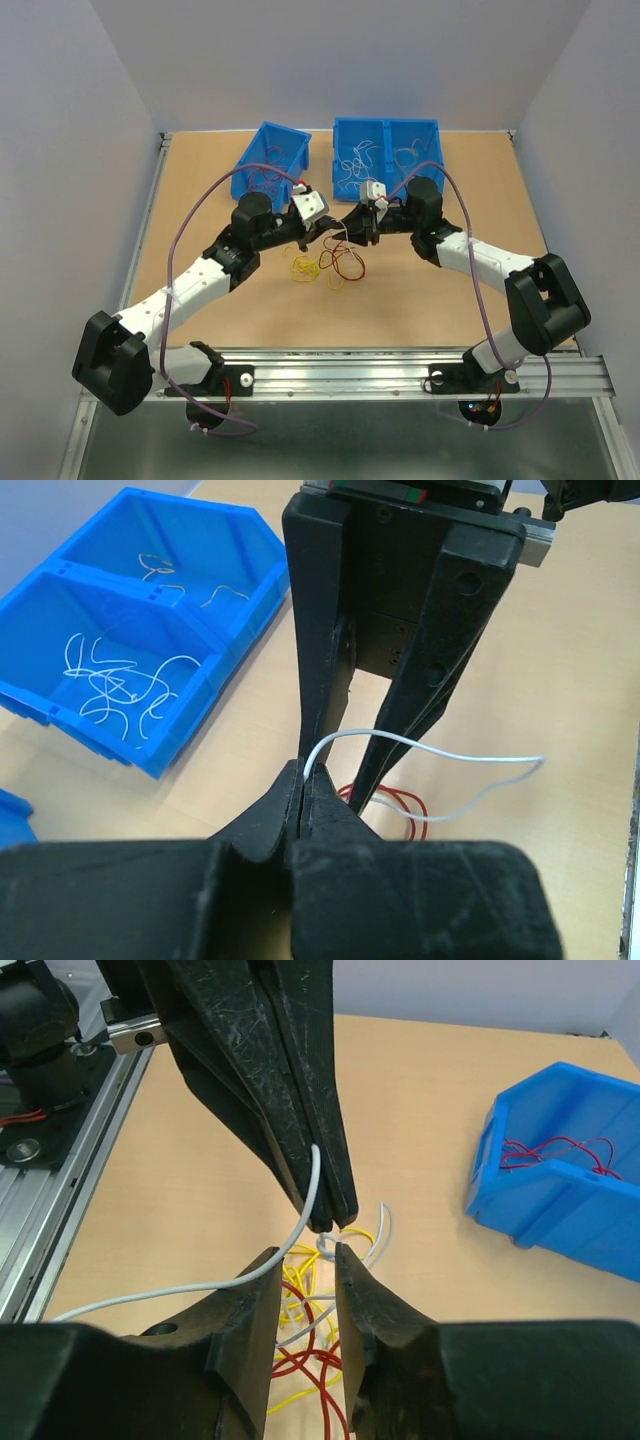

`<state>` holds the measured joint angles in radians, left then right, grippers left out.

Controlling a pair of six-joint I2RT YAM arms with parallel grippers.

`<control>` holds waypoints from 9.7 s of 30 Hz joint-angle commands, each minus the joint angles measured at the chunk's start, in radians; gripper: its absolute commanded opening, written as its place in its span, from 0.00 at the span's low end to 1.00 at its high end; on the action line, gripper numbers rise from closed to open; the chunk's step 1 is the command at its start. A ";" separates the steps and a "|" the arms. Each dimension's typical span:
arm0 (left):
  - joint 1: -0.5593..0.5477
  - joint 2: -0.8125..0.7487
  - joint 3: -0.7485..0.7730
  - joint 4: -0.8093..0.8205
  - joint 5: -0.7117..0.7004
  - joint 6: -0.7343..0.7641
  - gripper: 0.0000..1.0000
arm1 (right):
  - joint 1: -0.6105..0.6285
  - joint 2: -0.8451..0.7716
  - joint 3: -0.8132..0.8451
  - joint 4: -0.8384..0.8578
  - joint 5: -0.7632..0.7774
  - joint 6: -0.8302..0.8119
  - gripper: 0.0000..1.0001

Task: Untangle the cables

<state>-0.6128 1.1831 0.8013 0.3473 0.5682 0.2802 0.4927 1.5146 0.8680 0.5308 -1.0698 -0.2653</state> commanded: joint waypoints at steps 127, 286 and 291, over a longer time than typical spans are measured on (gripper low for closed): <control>0.165 0.084 -0.028 0.242 -0.148 0.017 0.89 | -0.233 0.271 0.487 -0.379 0.938 0.462 0.67; 0.077 0.093 0.007 0.169 -0.367 0.079 0.91 | -0.071 0.042 0.075 -0.477 0.492 0.048 0.84; 0.117 0.070 -0.004 0.194 -0.344 0.045 0.91 | -0.016 0.097 0.109 -0.477 0.389 -0.044 0.97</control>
<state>-0.5167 1.2942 0.8097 0.4519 0.2203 0.3637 0.4343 1.5871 0.9058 0.0490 -0.5808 -0.2070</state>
